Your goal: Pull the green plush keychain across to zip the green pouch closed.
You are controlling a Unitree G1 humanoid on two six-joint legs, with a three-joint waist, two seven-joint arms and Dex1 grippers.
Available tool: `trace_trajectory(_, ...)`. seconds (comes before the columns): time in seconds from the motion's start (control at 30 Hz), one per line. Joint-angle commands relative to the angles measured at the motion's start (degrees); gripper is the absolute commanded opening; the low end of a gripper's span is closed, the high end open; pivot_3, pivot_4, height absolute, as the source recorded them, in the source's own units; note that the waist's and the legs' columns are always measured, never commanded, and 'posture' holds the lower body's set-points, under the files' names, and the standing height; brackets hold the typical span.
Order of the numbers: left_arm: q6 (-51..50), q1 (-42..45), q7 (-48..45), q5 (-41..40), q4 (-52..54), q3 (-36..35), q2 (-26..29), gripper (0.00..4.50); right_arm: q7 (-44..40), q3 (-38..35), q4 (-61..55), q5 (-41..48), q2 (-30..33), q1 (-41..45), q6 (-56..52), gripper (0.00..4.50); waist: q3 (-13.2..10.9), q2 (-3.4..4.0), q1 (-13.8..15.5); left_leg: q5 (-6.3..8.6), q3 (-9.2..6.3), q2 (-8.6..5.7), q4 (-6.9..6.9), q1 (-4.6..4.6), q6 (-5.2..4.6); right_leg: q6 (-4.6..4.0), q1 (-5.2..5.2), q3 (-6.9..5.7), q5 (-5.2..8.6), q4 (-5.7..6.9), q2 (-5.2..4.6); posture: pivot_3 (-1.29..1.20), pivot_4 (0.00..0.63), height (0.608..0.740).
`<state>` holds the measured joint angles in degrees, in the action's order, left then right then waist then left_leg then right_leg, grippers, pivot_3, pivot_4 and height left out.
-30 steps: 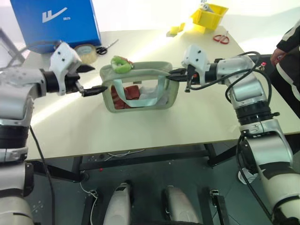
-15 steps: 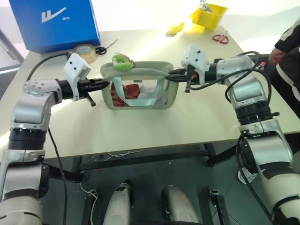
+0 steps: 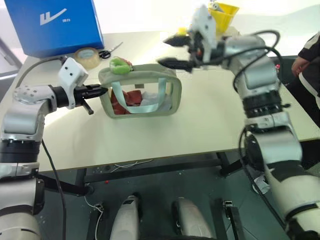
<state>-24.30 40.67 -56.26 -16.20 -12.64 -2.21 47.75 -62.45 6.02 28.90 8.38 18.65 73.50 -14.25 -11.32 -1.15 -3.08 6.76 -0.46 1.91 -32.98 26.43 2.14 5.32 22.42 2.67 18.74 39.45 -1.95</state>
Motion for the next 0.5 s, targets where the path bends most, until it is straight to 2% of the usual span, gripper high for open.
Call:
trace_trajectory(0.03,1.14,-0.01,0.02,0.30,1.01,-1.74,0.99,0.00,3.37,3.26,2.01,-1.69,-6.15,1.81,3.27,3.04,0.01,0.00,0.06,0.00,-0.03,0.01,-0.01,-0.01,0.00,-0.01,-0.01,0.00,0.00,0.02,0.03,0.00,0.150,0.740)
trace_trajectory(0.17,1.39,0.71,0.33,0.42,0.64,-1.47,0.40,0.00,8.37,6.23,13.59,-6.77,-11.11,5.82,10.47,3.04,0.01,-0.01,0.80,0.00,-0.04,-0.01,-0.08,0.06,0.00,-0.02,0.01,-0.01,-0.01,0.01,0.02,0.00,0.150,0.740)
trace_trajectory(0.4,1.40,-0.15,0.37,0.12,1.48,-1.67,0.28,0.00,13.86,6.30,26.34,-10.46,-14.15,11.08,16.10,3.04,0.01,-0.02,0.63,0.00,-0.05,-0.02,-0.04,0.05,0.01,-0.03,0.01,-0.02,-0.02,0.00,-0.01,0.00,0.150,0.740)
trace_trajectory(0.5,1.55,-0.86,0.26,0.07,1.54,-2.04,0.45,0.00,13.80,6.06,27.78,-10.72,-14.48,11.45,16.85,2.17,0.01,-0.02,0.56,0.00,-0.05,-0.02,-0.03,0.05,0.01,-0.04,0.01,-0.02,-0.02,-0.01,-0.01,0.00,0.150,0.740)
